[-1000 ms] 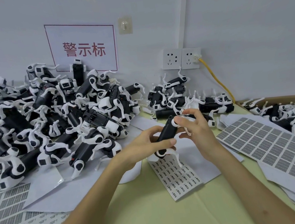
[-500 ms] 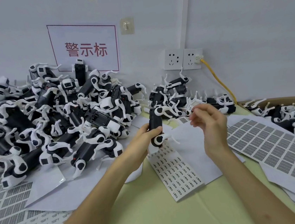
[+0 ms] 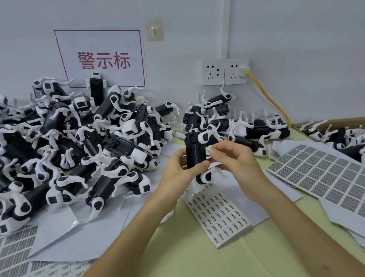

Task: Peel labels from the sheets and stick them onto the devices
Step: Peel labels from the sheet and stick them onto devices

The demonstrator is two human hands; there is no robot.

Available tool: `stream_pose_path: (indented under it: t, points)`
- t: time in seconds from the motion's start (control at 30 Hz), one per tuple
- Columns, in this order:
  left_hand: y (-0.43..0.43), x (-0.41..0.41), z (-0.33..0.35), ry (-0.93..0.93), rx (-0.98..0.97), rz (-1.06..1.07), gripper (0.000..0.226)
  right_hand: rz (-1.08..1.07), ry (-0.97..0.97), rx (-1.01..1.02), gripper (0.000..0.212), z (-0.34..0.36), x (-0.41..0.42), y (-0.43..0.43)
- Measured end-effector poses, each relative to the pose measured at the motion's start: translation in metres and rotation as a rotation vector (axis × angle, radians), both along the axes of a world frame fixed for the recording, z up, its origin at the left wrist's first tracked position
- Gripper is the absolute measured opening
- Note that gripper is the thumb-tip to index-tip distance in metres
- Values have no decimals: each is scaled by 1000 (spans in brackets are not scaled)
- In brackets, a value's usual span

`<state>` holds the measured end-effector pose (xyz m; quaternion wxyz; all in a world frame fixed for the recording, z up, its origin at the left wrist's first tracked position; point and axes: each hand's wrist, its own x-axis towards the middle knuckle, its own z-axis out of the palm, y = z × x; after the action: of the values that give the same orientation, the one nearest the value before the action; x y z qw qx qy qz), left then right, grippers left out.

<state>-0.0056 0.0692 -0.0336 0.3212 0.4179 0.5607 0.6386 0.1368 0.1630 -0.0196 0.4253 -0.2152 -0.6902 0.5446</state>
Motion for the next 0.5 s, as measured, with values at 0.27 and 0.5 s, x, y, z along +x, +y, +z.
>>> stream_pose_path:
  t: [0.27,0.5]
  points:
    - [5,-1,-6,81,42,31,43,-40,-34,48,8,-2,-2,0]
    - [5,0,-9,148,39,71,44,-74,-48,86,8,-2,-3,0]
